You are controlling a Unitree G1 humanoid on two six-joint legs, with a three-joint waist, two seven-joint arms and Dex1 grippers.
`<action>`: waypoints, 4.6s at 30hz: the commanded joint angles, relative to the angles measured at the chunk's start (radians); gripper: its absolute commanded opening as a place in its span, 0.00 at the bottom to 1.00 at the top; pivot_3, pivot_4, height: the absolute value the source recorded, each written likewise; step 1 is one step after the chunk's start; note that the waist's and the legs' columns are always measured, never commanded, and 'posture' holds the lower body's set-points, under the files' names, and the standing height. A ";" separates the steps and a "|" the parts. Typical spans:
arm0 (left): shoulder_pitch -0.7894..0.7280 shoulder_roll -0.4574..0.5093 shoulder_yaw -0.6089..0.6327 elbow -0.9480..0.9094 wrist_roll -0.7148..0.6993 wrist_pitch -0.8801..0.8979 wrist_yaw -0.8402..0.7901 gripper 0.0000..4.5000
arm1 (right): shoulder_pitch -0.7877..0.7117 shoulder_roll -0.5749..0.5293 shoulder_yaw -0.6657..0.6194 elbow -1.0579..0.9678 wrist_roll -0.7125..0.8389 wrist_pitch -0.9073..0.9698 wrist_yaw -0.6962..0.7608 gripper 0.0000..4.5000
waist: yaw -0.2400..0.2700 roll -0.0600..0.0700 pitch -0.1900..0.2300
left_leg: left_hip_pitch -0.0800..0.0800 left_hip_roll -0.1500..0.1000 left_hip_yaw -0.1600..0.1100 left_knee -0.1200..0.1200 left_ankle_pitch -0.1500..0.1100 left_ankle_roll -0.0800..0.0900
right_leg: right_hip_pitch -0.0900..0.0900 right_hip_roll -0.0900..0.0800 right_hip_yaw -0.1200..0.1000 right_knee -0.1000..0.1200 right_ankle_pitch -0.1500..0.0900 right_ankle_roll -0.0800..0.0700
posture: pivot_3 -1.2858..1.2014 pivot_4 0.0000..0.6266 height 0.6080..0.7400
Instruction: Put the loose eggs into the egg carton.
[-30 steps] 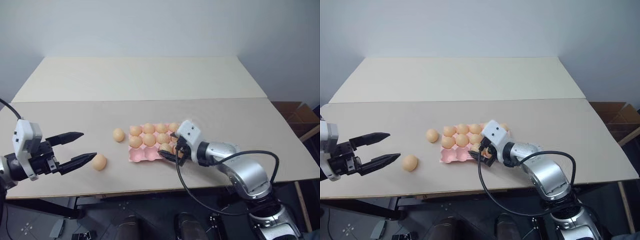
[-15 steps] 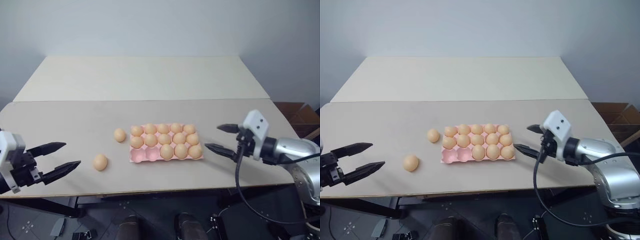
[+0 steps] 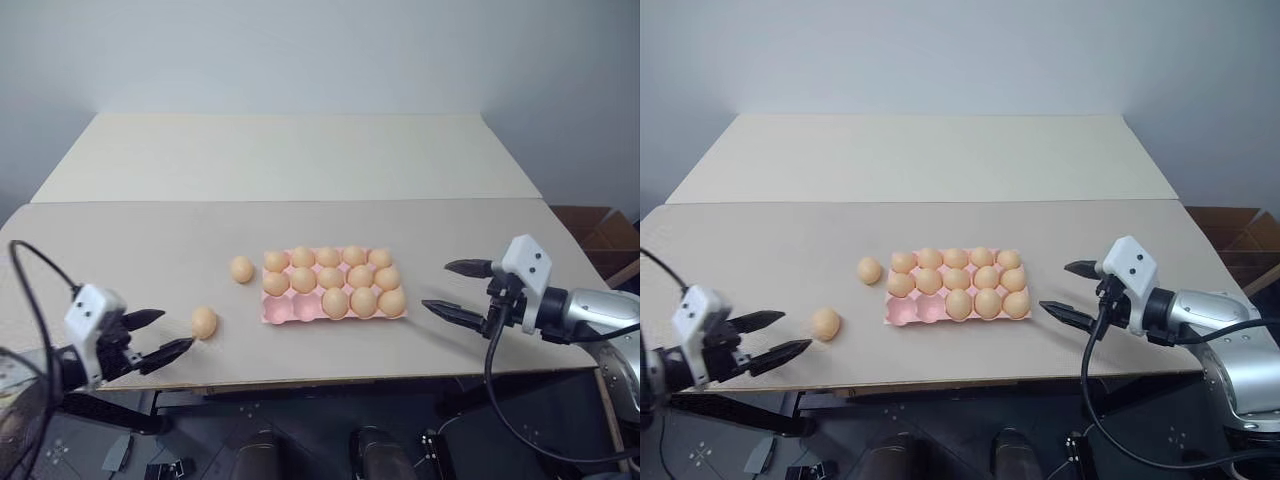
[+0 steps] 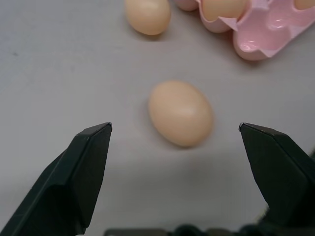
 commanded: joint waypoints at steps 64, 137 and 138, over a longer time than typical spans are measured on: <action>0.004 0.050 0.250 0.058 -0.083 -0.079 -0.300 1.00 | -0.016 0.009 -0.010 -0.052 0.045 -0.066 -0.048 1.00 | -0.006 0.000 0.000 | -0.002 0.000 -0.003 0.006 0.000 0.001 | 0.001 -0.001 -0.002 0.000 -0.002 -0.002 | 0.52 0.24 1.00; -0.492 -0.131 -0.351 0.002 0.063 -0.010 -0.031 0.99 | 0.025 0.034 -0.027 -0.173 0.081 -0.038 -0.142 1.00 | 0.000 0.000 0.000 | -0.003 -0.001 -0.004 0.008 0.000 0.001 | 0.002 0.001 -0.001 0.001 0.004 0.006 | 0.52 0.24 1.00; -0.473 -0.115 -0.311 -0.005 0.054 -0.030 -0.041 0.99 | 0.027 0.034 -0.028 -0.174 0.083 -0.038 -0.141 1.00 | -0.001 0.000 0.000 | -0.003 -0.001 -0.004 0.008 0.000 0.001 | 0.002 0.001 -0.001 0.001 0.004 0.006 | 0.52 0.24 1.00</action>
